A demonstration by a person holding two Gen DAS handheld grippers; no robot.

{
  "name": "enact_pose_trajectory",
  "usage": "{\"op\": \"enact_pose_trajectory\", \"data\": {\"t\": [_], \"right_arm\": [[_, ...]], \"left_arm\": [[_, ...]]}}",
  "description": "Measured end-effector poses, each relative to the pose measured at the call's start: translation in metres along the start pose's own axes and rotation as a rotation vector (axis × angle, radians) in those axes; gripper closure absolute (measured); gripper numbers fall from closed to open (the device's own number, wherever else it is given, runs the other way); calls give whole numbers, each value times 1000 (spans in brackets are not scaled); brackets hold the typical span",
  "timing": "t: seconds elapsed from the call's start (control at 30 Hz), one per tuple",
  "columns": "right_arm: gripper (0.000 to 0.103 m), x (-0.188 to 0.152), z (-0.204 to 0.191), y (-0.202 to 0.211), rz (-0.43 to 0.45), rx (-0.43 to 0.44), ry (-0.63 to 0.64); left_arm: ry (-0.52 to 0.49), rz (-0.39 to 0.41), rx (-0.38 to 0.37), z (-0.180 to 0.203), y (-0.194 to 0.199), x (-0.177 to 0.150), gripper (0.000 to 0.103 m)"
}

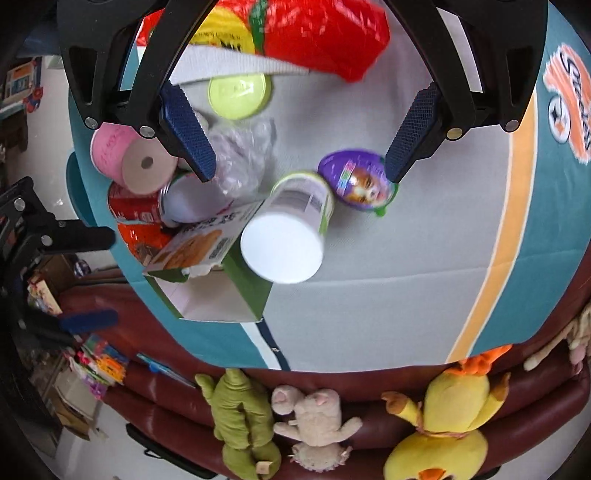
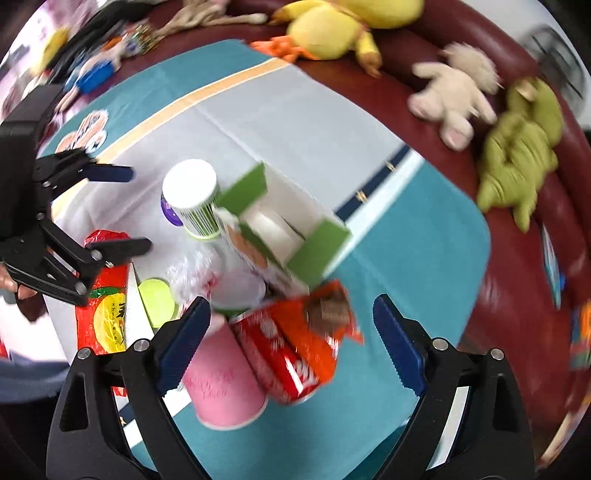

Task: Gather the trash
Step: 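Grasp the green-white box with the right tool while the left tool grasps the white jar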

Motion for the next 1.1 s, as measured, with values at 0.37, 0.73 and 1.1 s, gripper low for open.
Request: {"op": "enact_pose_trajectory", "data": {"t": [0.37, 0.73, 1.1], "right_arm": [[17, 15, 6, -41, -115, 41, 176], [17, 37, -3, -60, -146, 98, 311], [46, 30, -18, -75, -94, 160, 264]], "left_arm": [[-80, -2, -34, 12, -43, 25, 49], [-77, -2, -69, 8, -35, 15, 50], [-26, 11, -65, 5, -27, 11, 50]]}}
Point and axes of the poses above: each gripper's, at about its wrist camera, not at the fingertips, and y roughly against the way its jaws point, z to its right, x to its top, the point moved 4 cm from there along -y, roughly the way its jaws point, and after that the axes turned 2 degrees about x, right-handed, at the moved point
